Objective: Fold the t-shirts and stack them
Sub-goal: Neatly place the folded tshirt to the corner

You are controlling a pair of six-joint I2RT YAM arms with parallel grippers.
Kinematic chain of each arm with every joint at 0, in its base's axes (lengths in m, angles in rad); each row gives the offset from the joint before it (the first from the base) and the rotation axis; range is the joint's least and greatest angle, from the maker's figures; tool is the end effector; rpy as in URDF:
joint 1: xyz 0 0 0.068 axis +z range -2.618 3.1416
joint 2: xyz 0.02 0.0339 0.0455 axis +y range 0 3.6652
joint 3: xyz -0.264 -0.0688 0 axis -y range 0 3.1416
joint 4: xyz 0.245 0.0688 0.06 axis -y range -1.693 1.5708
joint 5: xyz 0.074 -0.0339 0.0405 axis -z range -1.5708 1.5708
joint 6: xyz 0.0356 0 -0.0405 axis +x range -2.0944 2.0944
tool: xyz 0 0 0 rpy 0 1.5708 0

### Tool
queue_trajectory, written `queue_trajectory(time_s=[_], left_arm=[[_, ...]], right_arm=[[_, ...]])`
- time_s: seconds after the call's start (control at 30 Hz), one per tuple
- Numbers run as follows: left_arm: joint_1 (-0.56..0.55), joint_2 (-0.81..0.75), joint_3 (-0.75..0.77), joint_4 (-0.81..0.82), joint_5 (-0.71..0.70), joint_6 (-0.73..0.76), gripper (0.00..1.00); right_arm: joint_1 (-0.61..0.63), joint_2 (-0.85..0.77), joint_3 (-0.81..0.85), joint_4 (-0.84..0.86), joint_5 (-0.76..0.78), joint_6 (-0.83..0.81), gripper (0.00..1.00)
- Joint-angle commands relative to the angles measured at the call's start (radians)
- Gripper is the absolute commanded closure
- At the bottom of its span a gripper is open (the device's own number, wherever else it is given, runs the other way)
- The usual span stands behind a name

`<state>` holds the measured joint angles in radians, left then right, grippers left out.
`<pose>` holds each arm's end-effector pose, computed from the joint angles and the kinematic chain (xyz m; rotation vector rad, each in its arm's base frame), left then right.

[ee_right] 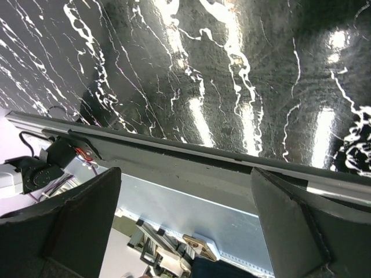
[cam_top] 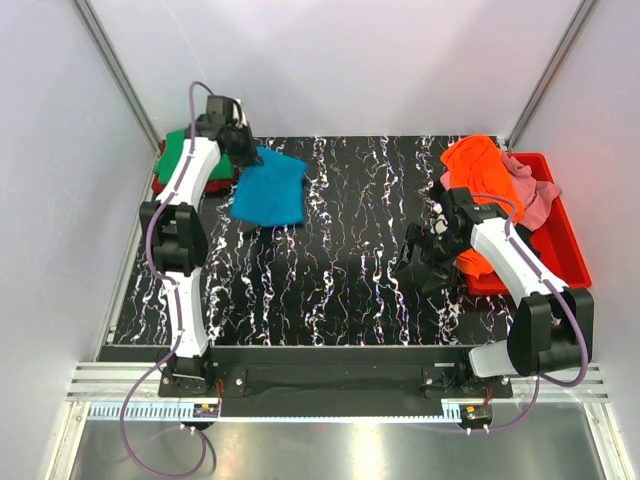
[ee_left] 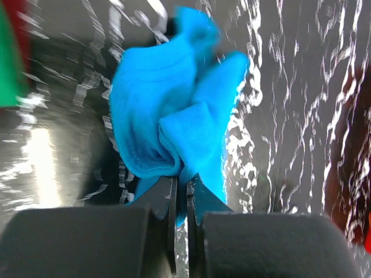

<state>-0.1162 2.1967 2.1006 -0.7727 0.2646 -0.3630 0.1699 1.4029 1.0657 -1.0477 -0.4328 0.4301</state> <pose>0.4898 -0.0666 0.2809 -0.1845 2.4648 -0.5337 0.2405 0.0564 0.2449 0.3294 2.9929 0.7152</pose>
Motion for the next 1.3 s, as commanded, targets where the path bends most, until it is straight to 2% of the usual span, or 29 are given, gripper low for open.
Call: queue_trajectory(time_s=[0.0, 0.1, 0.33, 0.67, 0.9, 1.27], left_arm=[[0.022, -0.074, 0.093, -0.025, -0.067, 0.006, 1.00], [0.039, -0.058, 0.206, -0.037, -0.071, 0.044, 1.00], [0.085, -0.077, 0.254, -0.040, -0.123, 0.162, 1.00], [0.185, -0.043, 0.413, -0.016, -0.087, 0.240, 1.00], [0.214, -0.017, 0.441, 0.073, -0.133, 0.279, 1.00], [0.280, 0.049, 0.450, 0.162, -0.065, 0.274, 1.00]], right_arm=[[0.005, -0.027, -0.010, 0.047, -0.049, -0.025, 0.00], [0.005, -0.028, -0.021, 0.067, -0.061, -0.033, 0.00], [0.003, -0.019, -0.029, 0.104, -0.096, -0.040, 0.00], [0.005, -0.021, -0.070, 0.149, -0.127, -0.034, 0.00], [0.005, -0.007, -0.079, 0.175, -0.135, -0.013, 0.00], [0.003, 0.044, -0.081, 0.187, -0.121, 0.015, 0.00]])
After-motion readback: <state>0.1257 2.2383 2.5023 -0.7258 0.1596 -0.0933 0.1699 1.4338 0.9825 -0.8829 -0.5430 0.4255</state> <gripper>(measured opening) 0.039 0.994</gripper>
